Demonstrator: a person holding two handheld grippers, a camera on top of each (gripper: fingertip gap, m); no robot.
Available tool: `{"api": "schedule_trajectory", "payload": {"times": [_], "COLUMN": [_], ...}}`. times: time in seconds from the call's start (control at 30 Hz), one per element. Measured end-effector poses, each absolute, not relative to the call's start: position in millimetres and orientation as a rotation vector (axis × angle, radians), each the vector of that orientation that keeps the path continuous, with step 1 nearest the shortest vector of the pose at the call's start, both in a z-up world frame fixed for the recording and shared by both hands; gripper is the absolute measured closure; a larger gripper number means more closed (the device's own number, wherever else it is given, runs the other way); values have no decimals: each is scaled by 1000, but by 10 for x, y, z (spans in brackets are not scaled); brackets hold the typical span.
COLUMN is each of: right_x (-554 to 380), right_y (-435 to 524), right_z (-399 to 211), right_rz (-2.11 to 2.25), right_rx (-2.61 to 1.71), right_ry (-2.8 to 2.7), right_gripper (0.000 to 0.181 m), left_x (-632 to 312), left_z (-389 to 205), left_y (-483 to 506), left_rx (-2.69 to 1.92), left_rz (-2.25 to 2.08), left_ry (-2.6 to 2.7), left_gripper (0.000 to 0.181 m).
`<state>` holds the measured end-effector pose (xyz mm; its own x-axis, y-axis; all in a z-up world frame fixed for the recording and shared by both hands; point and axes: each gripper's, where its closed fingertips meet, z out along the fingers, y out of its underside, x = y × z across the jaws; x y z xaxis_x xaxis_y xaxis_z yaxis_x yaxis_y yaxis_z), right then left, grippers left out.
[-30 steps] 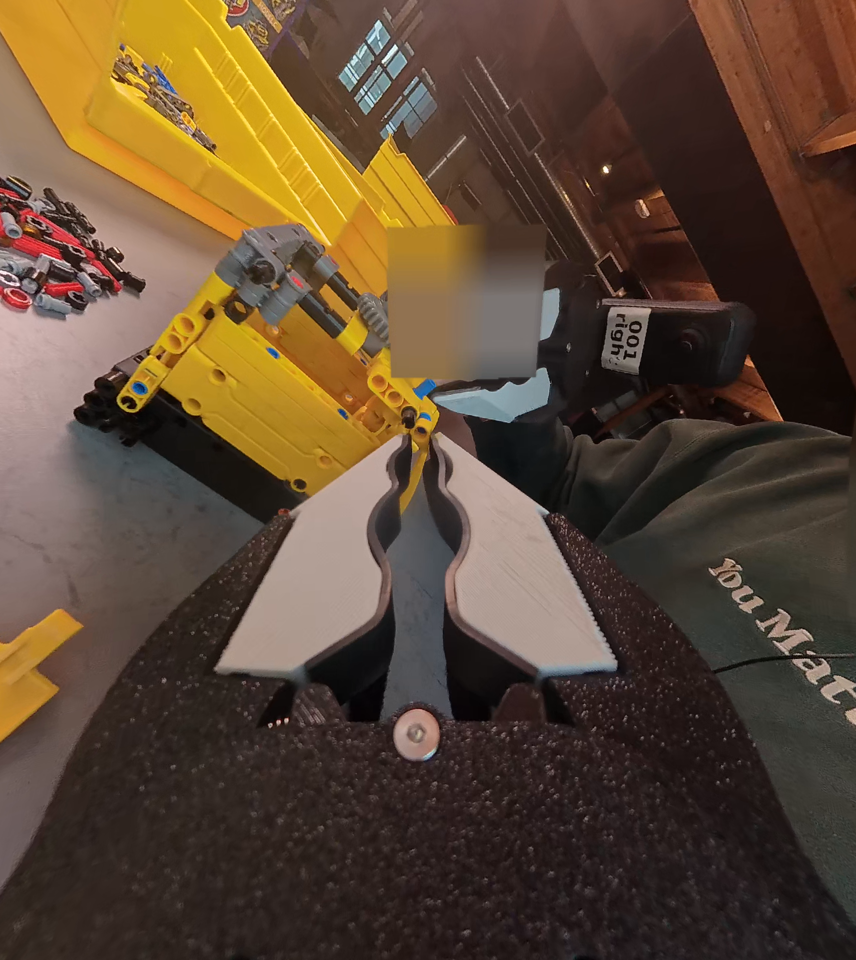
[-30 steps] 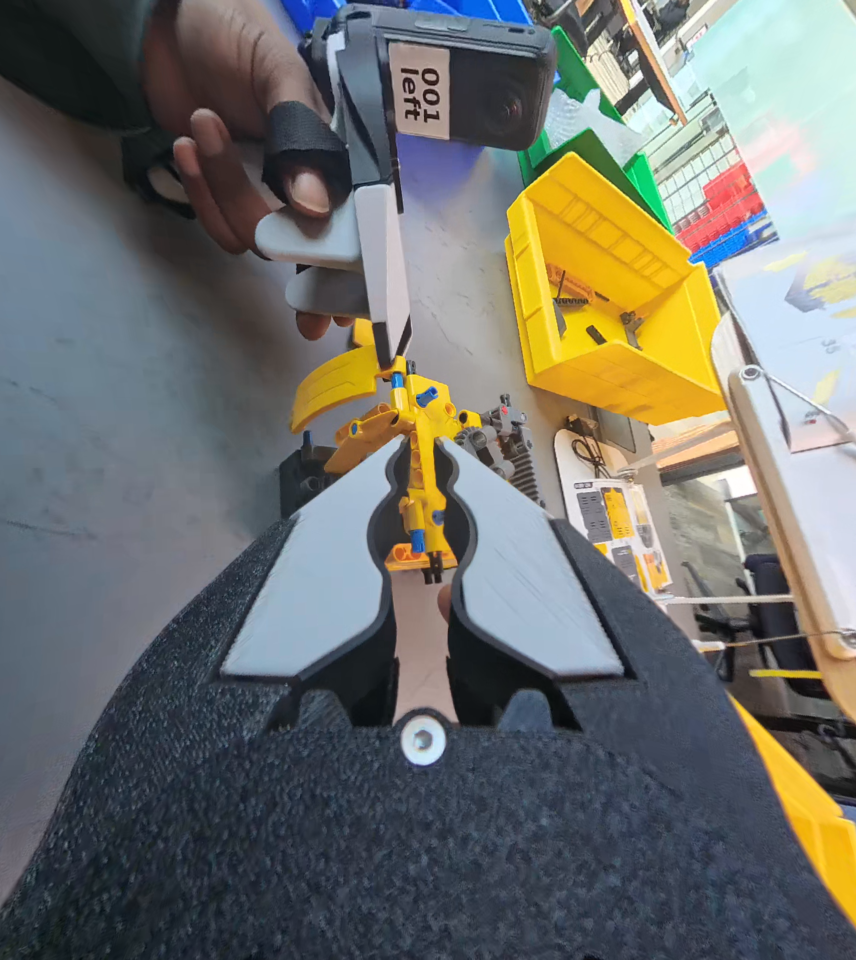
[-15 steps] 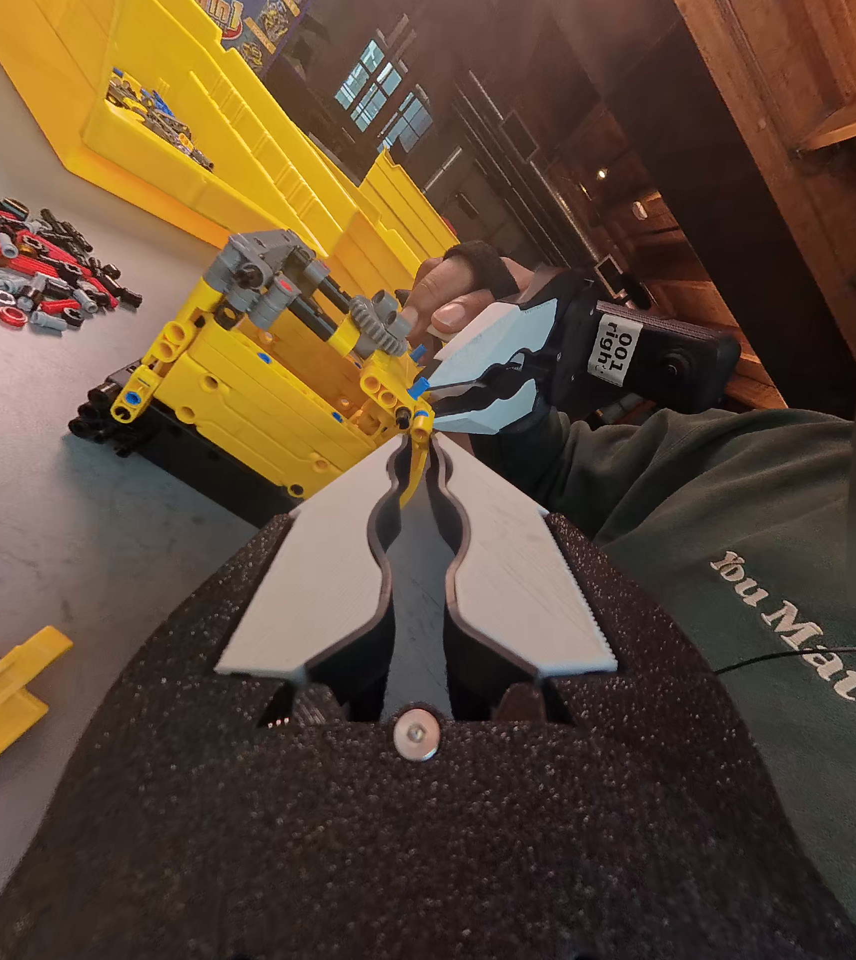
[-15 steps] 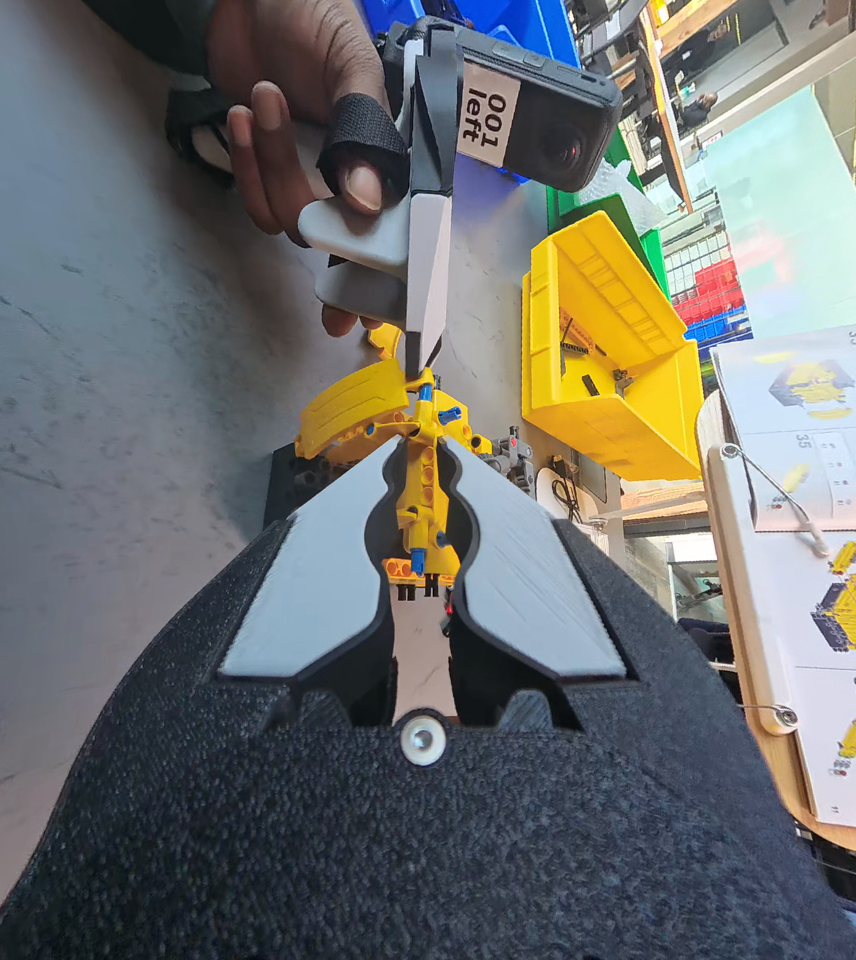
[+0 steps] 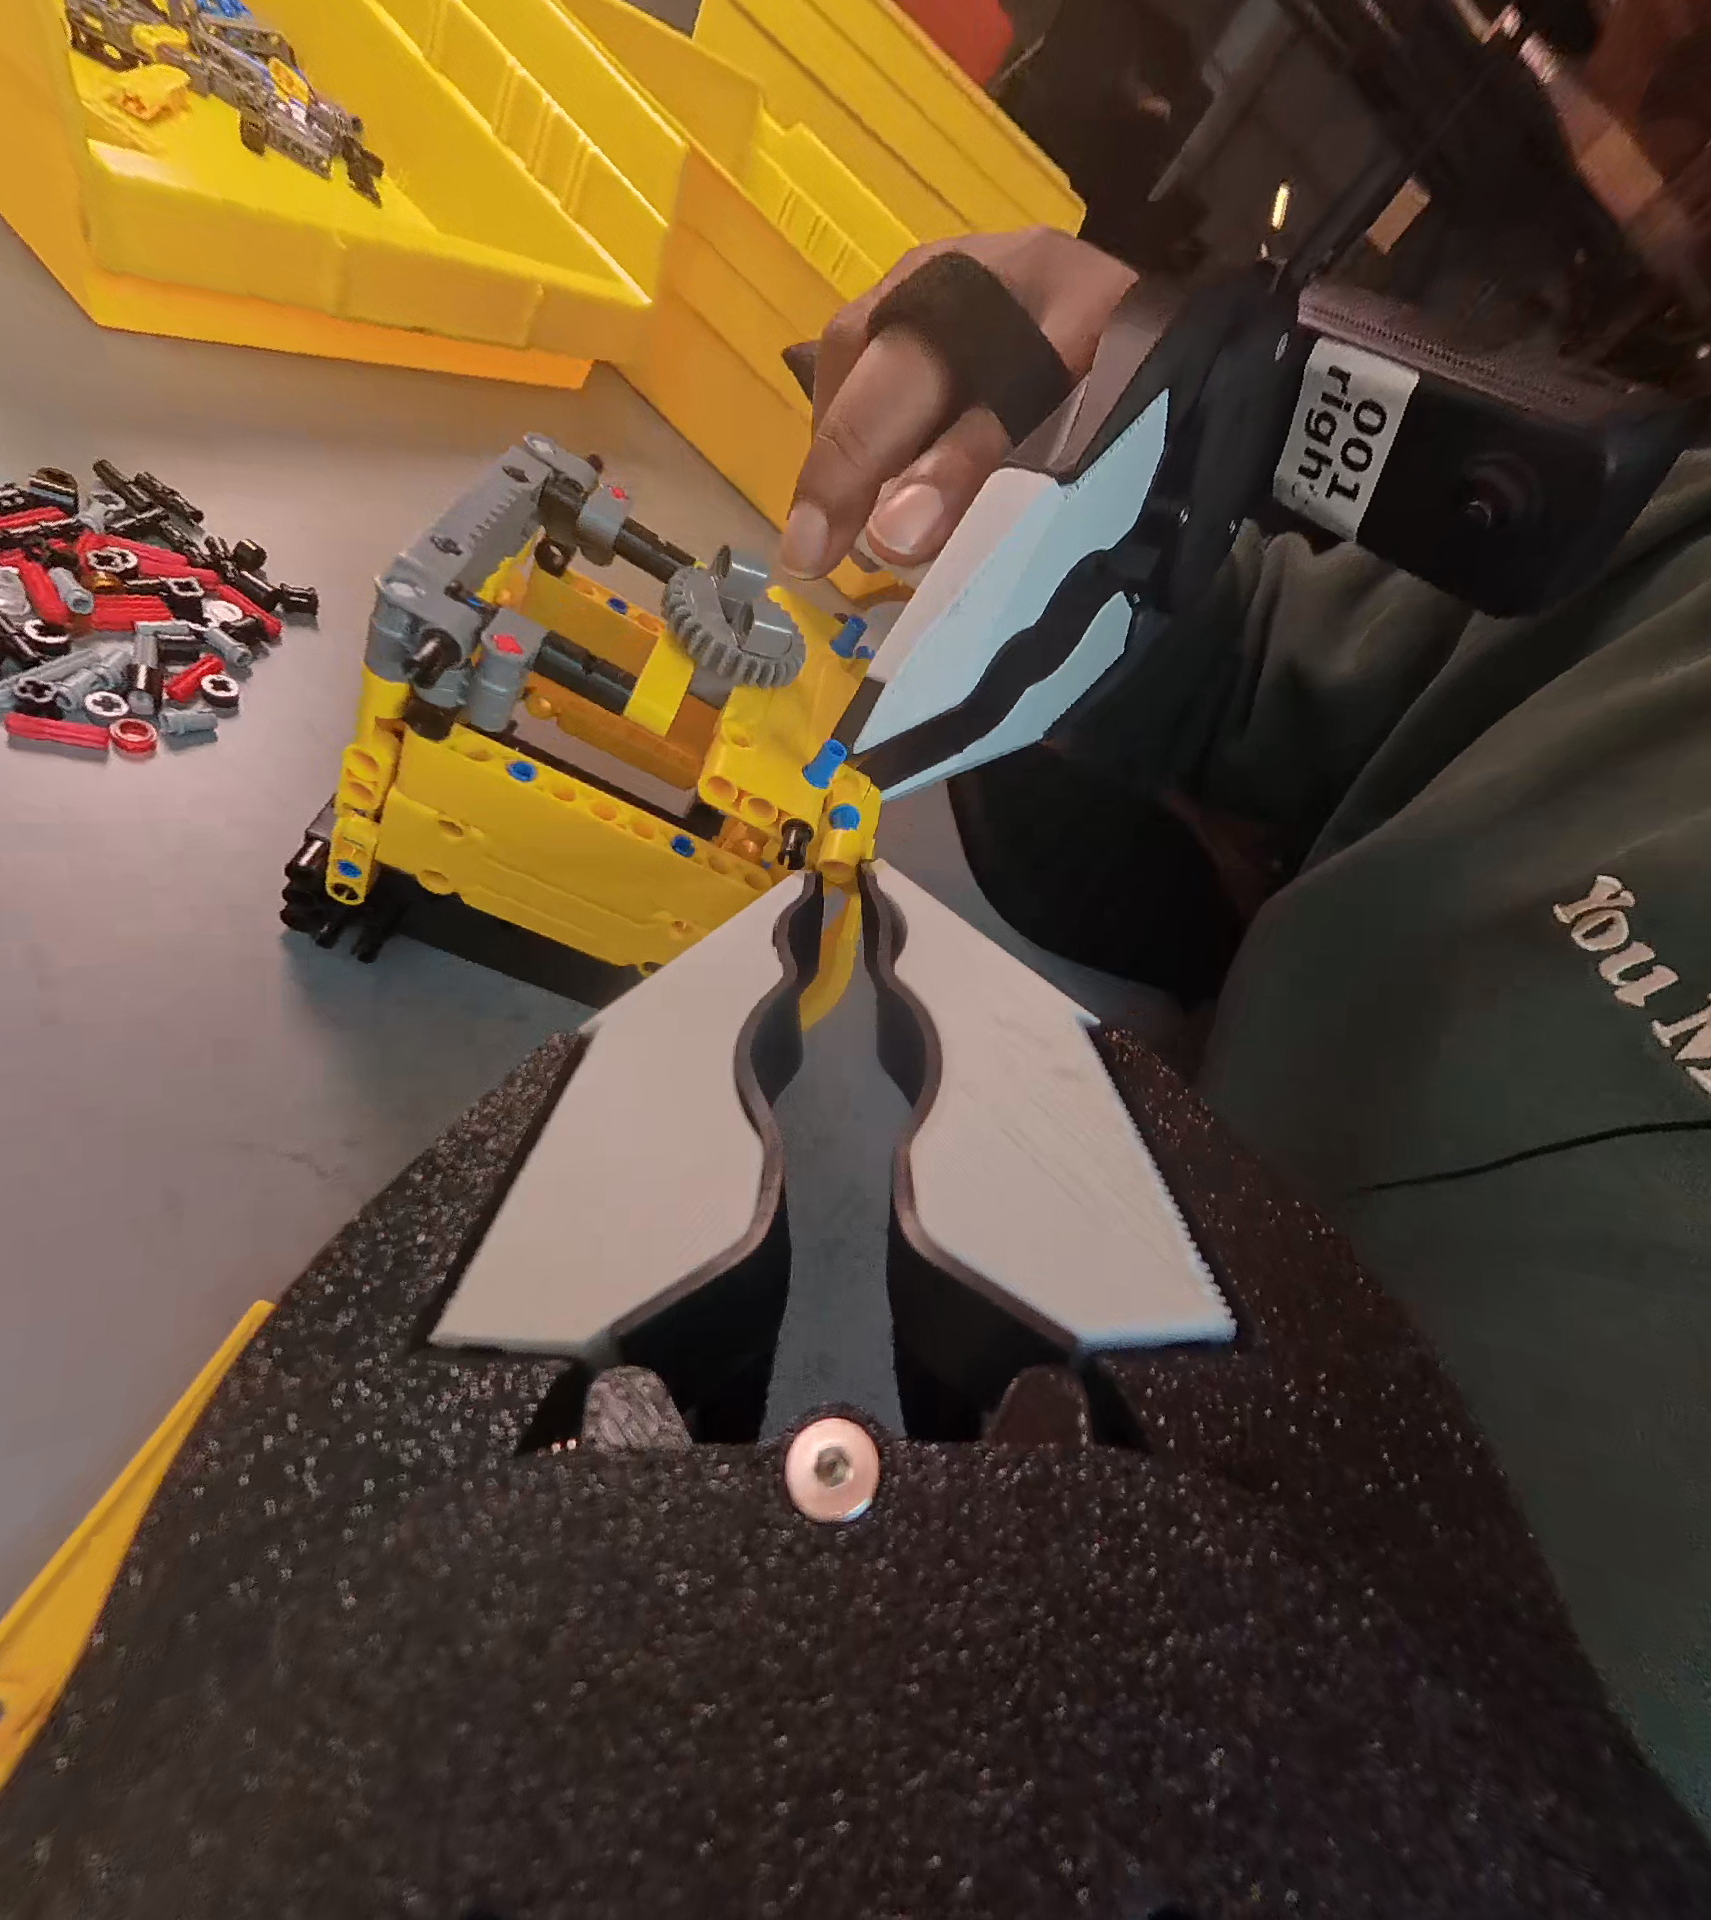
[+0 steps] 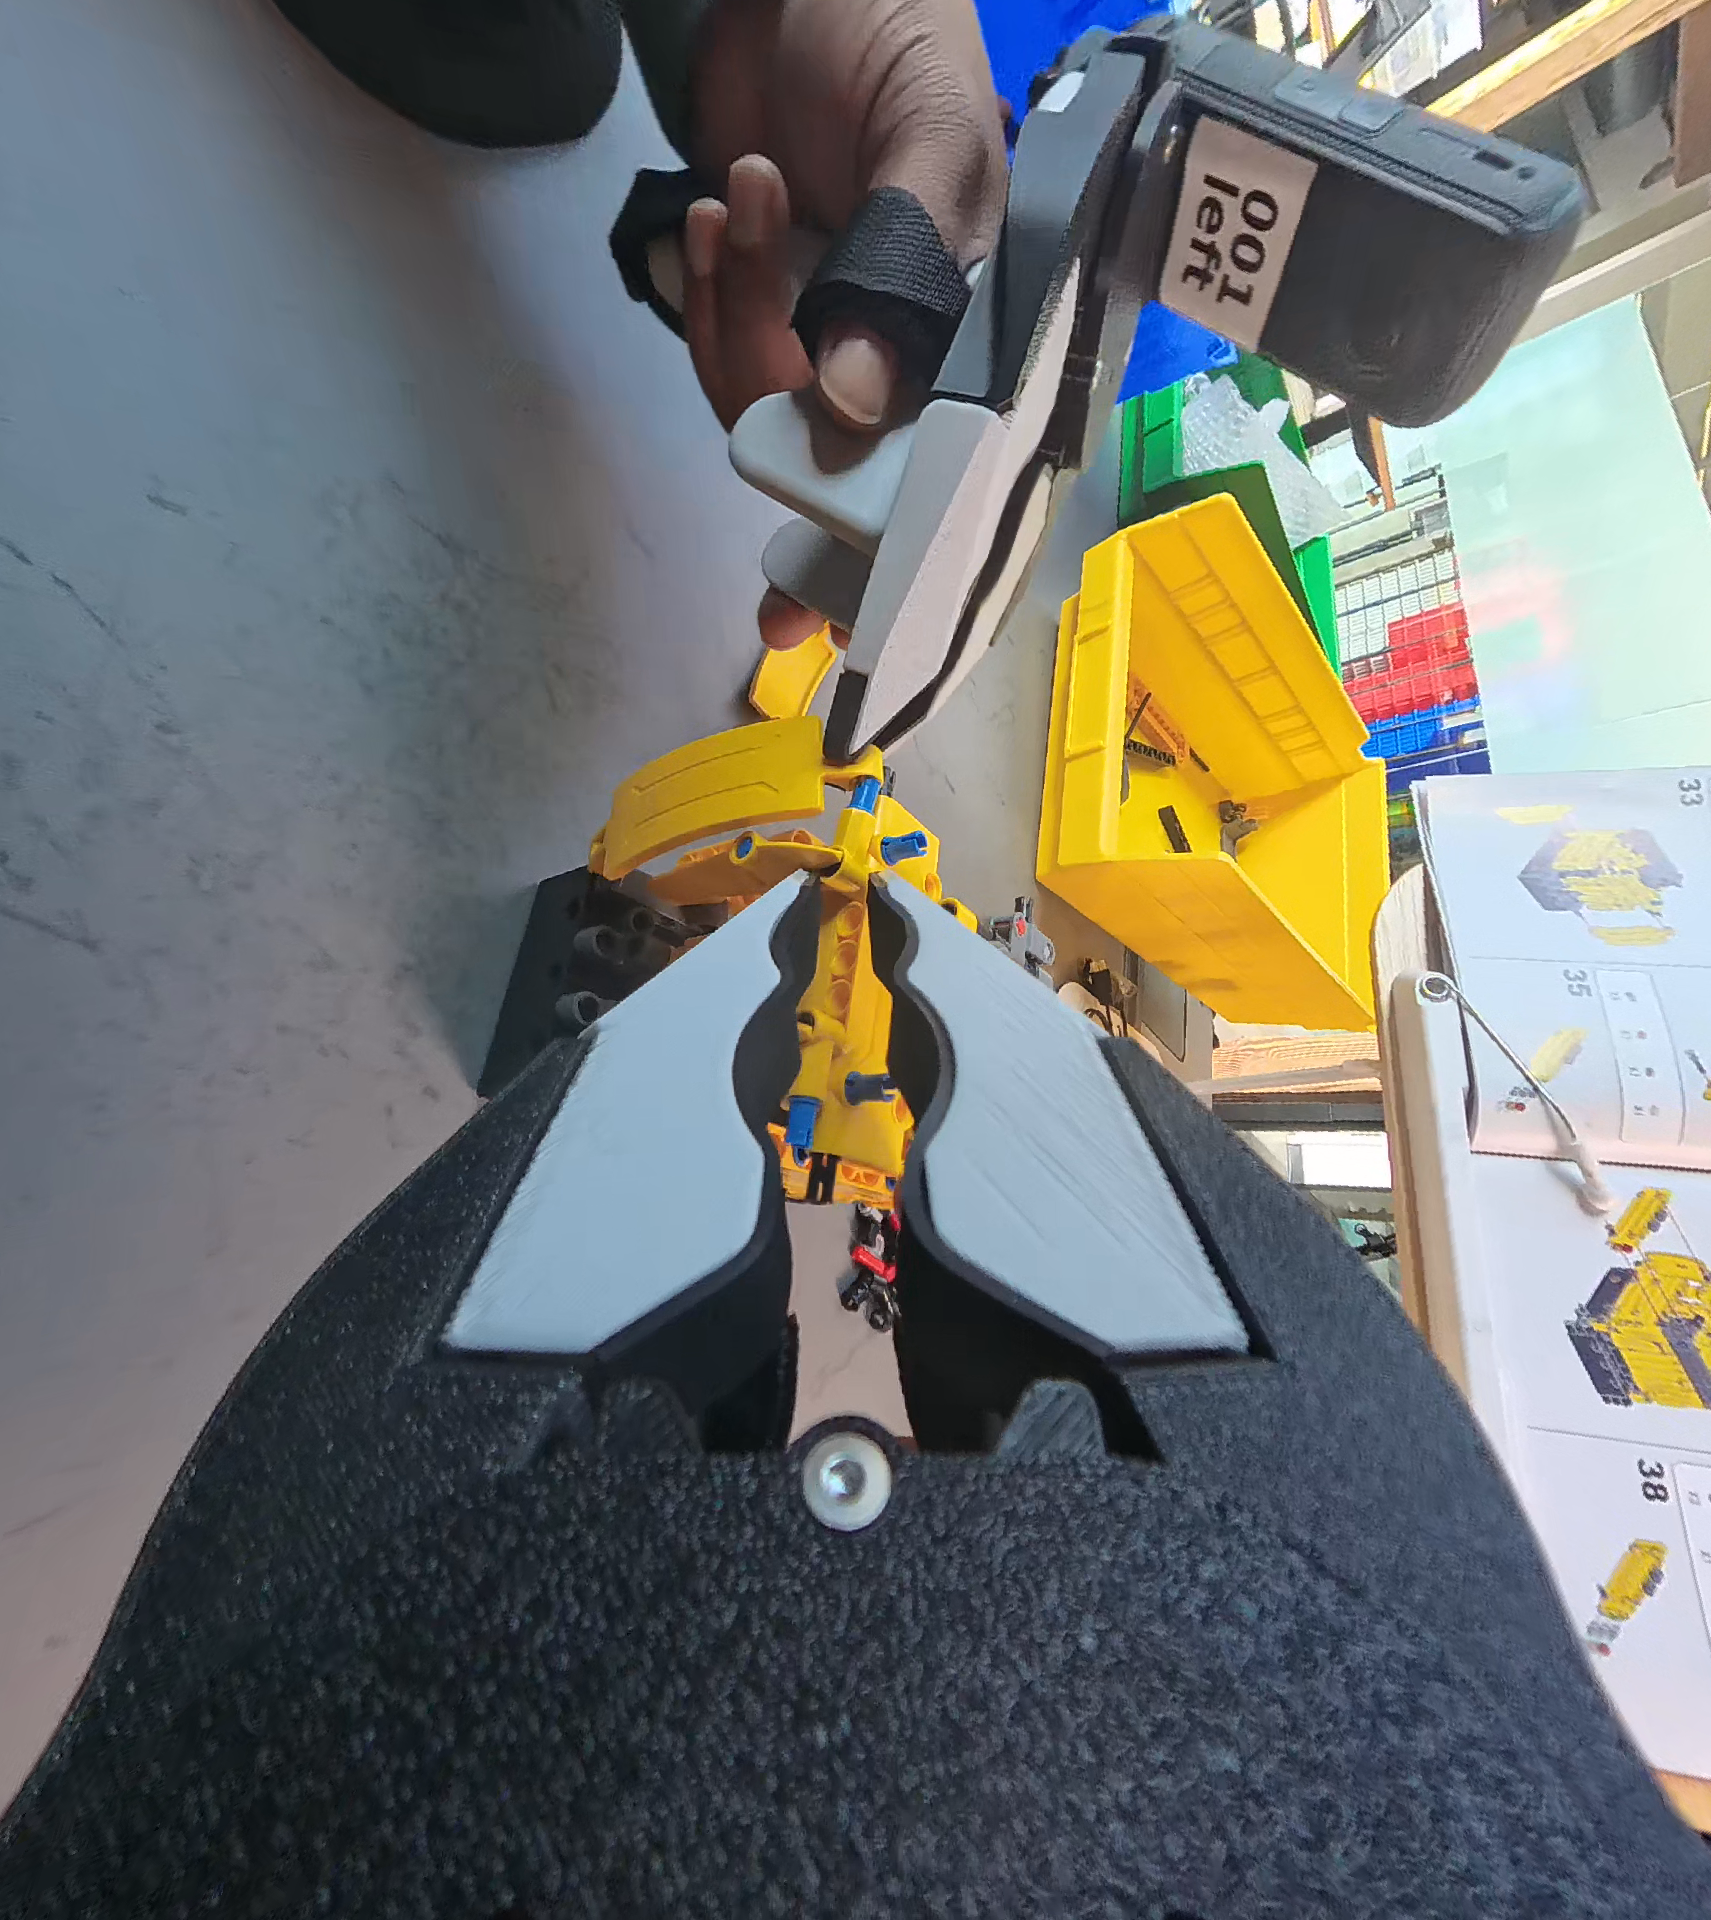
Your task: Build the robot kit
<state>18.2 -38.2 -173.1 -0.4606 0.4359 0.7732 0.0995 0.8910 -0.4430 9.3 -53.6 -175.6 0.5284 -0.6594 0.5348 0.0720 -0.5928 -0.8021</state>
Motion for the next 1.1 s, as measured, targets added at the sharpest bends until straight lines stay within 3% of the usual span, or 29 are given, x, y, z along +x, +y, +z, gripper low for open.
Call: {"api": "schedule_trajectory", "payload": {"times": [0.73, 1.1], "right_x": [117, 62], "right_y": [-407, -400], "right_z": [-1772, -1756], "right_rz": [225, 241], "right_rx": [-132, -124], "right_ry": [-2139, -2144], "right_gripper": [168, 174], "left_x": [59, -55], "left_z": [-1776, -1701], "left_y": [-518, -475], "left_rx": [-2144, -2072], "left_rz": [-922, -1038], "left_ry": [772, 653], "left_gripper": [175, 175]}}
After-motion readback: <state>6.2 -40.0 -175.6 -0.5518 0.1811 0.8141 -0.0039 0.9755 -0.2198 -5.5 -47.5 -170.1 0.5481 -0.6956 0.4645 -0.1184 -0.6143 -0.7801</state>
